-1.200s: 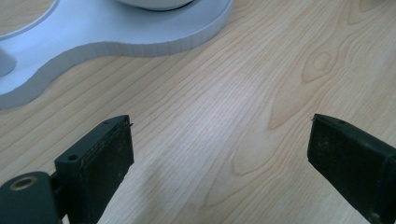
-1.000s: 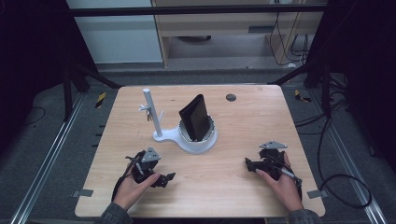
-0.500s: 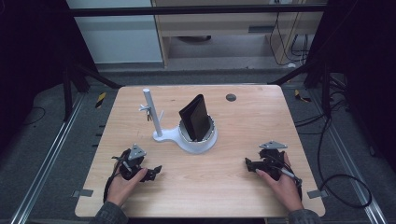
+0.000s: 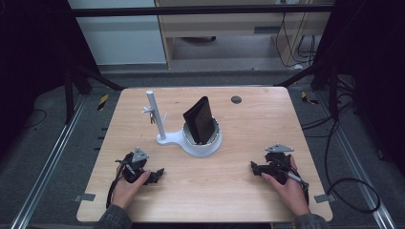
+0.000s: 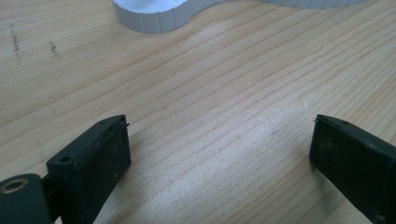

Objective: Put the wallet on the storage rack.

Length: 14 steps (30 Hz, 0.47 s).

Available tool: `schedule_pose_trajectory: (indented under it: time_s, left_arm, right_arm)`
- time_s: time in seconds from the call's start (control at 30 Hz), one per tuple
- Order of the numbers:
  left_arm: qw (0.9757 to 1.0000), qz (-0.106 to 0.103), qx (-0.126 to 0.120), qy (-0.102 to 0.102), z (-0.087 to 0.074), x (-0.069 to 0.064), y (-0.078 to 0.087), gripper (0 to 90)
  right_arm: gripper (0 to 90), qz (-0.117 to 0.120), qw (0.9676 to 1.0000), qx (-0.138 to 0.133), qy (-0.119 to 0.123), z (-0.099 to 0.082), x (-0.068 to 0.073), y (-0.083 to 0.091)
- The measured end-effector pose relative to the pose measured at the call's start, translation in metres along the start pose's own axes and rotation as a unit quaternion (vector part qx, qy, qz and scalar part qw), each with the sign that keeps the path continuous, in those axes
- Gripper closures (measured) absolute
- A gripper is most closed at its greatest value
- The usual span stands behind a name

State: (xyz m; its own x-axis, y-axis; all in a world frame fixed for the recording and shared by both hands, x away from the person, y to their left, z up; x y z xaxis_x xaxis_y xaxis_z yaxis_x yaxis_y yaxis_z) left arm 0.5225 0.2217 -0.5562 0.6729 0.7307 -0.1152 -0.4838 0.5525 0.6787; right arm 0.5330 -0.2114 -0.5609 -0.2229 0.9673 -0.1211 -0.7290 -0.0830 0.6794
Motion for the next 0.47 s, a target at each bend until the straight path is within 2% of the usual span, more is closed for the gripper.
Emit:
schedule_pose_trajectory:
  time_s: [0.07, 0.47]
  left_arm:
    - [1.0000, 0.005, 0.004, -0.006, -0.0002, 0.0011, -0.0004, 4.8]
    - [0.9999, 0.011, 0.008, 0.002, -0.0006, 0.0029, -0.0011, 0.7]
  right_arm:
    - [0.7, 0.000, 1.0000, 0.000, 0.000, 0.0000, 0.0000, 0.0000]
    - [0.5, 0.001, 1.0000, 0.000, 0.000, 0.0000, 0.0001, 0.0000]
Point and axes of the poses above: each handheld gripper's, and its own axes: y roughly backward along the jaws, z roughly out of its top, x roughly to its left, the point moved 7 cm from there along -y, roughly forward along the jaws, and after that the axes turned 10 degrees about -z, right-handed, at the moved point
